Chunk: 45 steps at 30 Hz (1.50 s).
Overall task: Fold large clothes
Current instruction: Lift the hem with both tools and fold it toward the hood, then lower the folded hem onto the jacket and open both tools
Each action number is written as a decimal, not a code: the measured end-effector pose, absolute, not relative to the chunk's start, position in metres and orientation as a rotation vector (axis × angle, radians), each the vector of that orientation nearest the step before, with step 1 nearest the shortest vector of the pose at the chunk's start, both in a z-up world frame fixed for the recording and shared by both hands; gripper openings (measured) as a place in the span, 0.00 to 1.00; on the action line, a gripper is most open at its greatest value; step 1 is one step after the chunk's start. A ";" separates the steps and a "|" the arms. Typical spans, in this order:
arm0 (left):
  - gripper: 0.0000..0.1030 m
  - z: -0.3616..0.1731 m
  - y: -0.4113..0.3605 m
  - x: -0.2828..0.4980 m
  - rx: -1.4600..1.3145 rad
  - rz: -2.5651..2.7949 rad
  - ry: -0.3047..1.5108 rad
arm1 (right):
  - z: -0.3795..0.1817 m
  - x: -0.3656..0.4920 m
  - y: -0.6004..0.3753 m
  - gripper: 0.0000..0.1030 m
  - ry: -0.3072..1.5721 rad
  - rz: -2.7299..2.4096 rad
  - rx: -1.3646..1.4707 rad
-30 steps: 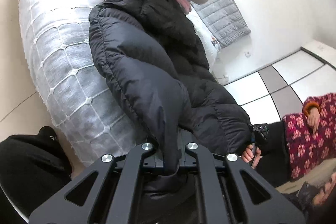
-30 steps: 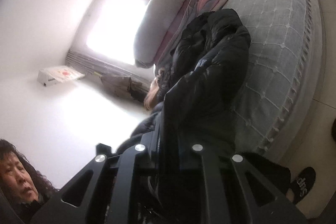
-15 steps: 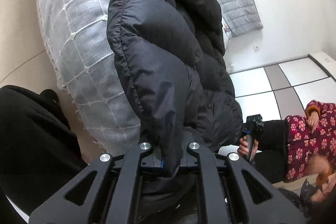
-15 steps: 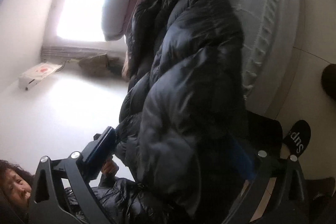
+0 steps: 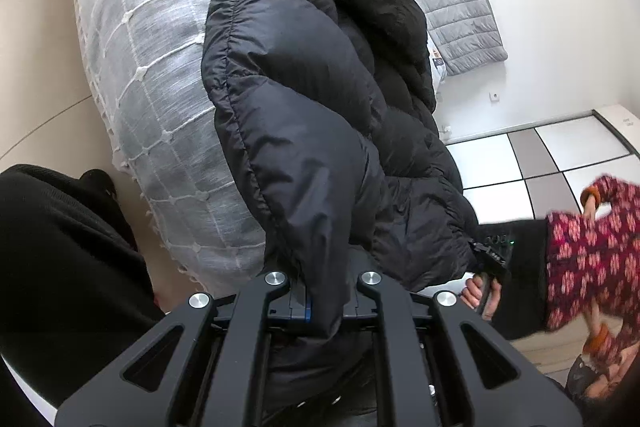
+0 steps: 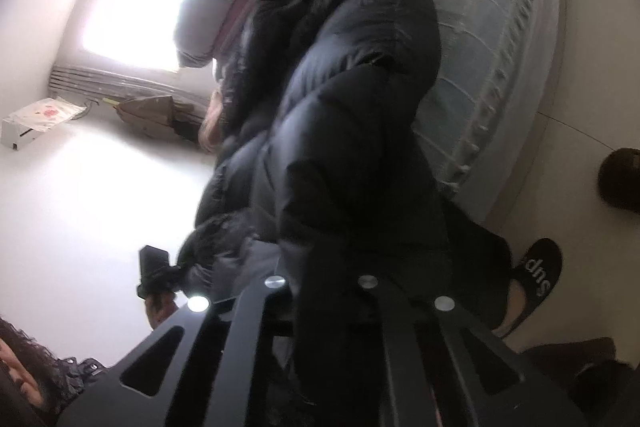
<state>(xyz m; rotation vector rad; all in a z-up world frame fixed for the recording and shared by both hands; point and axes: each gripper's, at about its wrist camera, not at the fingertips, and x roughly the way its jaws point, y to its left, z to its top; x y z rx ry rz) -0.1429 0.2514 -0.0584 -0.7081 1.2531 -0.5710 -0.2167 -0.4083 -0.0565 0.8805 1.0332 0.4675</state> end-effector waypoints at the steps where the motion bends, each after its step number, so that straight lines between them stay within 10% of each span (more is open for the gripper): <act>1: 0.06 -0.057 0.250 -0.145 -0.702 -0.573 1.247 | -0.052 -0.218 -0.406 0.05 1.023 0.479 0.885; 17: 0.05 0.045 0.291 -0.189 -0.911 -0.651 0.890 | 0.041 -0.273 -0.436 0.05 0.519 0.611 1.065; 45: 0.05 0.016 0.273 0.152 -1.147 -0.515 0.930 | -0.012 0.043 -0.487 0.06 0.611 0.488 1.323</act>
